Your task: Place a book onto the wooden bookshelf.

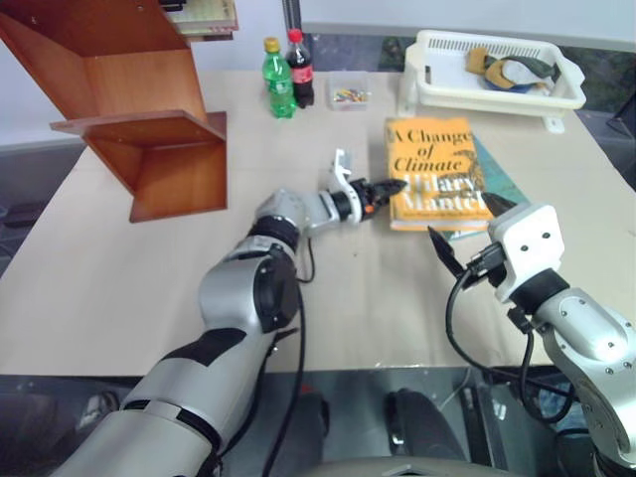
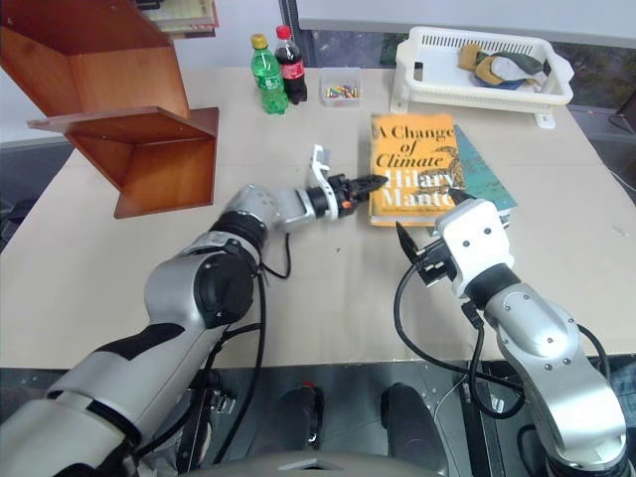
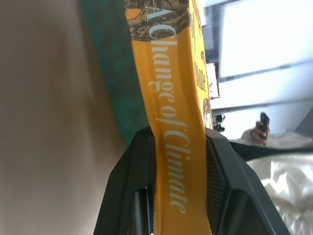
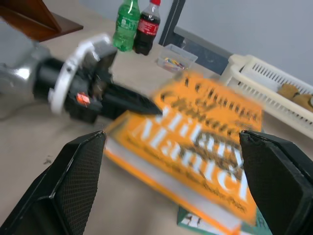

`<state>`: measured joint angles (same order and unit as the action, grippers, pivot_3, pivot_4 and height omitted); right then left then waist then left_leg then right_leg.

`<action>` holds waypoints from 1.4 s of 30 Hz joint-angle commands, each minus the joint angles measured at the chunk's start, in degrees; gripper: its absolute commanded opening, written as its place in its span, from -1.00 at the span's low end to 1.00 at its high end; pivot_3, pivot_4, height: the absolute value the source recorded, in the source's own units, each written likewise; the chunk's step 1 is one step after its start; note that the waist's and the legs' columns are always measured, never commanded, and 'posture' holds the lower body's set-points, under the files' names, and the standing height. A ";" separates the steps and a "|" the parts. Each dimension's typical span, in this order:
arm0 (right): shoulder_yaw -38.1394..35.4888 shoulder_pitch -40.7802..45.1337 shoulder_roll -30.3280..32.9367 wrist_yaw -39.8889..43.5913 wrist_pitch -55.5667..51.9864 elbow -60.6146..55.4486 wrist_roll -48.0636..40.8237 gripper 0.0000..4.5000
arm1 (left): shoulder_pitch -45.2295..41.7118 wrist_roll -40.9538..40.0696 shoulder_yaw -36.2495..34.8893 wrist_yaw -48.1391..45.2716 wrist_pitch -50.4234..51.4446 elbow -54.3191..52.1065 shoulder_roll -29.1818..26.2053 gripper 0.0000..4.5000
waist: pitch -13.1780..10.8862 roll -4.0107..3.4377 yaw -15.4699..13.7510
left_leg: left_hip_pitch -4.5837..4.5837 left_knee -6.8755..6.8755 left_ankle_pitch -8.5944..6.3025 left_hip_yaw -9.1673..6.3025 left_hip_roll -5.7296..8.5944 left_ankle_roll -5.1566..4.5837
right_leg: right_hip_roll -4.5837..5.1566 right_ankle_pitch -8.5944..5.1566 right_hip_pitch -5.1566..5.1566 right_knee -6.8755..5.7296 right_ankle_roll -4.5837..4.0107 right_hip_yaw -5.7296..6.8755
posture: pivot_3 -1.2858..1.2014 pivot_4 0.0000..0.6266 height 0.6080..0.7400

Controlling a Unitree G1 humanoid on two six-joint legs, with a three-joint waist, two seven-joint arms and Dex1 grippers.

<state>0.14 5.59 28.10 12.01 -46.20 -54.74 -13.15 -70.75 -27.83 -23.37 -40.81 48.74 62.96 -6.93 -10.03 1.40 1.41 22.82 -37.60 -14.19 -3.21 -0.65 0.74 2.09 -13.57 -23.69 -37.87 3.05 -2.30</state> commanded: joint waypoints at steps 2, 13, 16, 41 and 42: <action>-1.39 0.59 -0.55 2.61 3.00 1.23 -1.55 1.00 | 11.64 2.04 12.14 -2.04 0.75 -36.33 -3.37 -0.62 | 0.00 -0.01 0.63 | -0.01 0.04 0.05 0.05 -0.04 0.09 | 0.02 0.00 0.00 0.01 -0.01 -0.07 | 0.03 -0.52 1.00; -6.98 3.38 2.63 13.07 7.77 9.70 -8.06 1.00 | 29.06 29.61 24.51 0.65 -46.46 -70.08 -30.87 -0.62 | -0.01 -0.03 0.64 | -0.14 0.09 0.00 0.22 -0.08 0.00 | 0.02 0.01 -0.02 -0.02 -0.02 -0.18 | 0.03 -0.52 1.00; -7.18 5.22 2.49 15.70 9.34 12.10 -10.57 1.00 | 29.77 35.08 22.14 2.30 -63.03 -67.04 -39.18 -0.62 | -0.01 -0.03 0.27 | -0.15 0.14 -0.01 0.23 -0.09 -0.01 | 0.03 0.01 -0.03 0.02 -0.02 -0.17 | 0.03 -0.52 1.00; -3.29 27.51 -0.23 30.76 17.92 26.60 -23.58 1.00 | 30.33 41.29 15.54 -0.37 -85.82 -25.32 -75.19 -0.62 | -0.22 0.01 0.98 | -0.07 0.14 -0.02 0.36 -0.32 -0.04 | -0.10 0.00 -0.11 -0.02 0.00 -0.07 | 0.03 -0.52 1.00; -3.16 28.24 -0.27 30.98 18.33 27.22 -23.32 1.00 | 29.24 41.75 16.68 -0.27 -86.57 -23.73 -74.73 -0.62 | -0.22 0.01 1.02 | -0.07 0.14 -0.02 0.37 -0.32 -0.04 | -0.10 0.00 -0.12 -0.01 0.00 -0.08 | 0.03 -0.52 1.00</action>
<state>-2.50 32.37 27.77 42.38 -29.77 -27.47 -36.57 -39.81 12.71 -6.62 -42.05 -37.62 35.79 -80.90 -10.25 1.42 2.43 22.73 -37.46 -14.22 -2.83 -0.97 0.70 1.98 -13.56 -23.81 -37.91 3.05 -2.39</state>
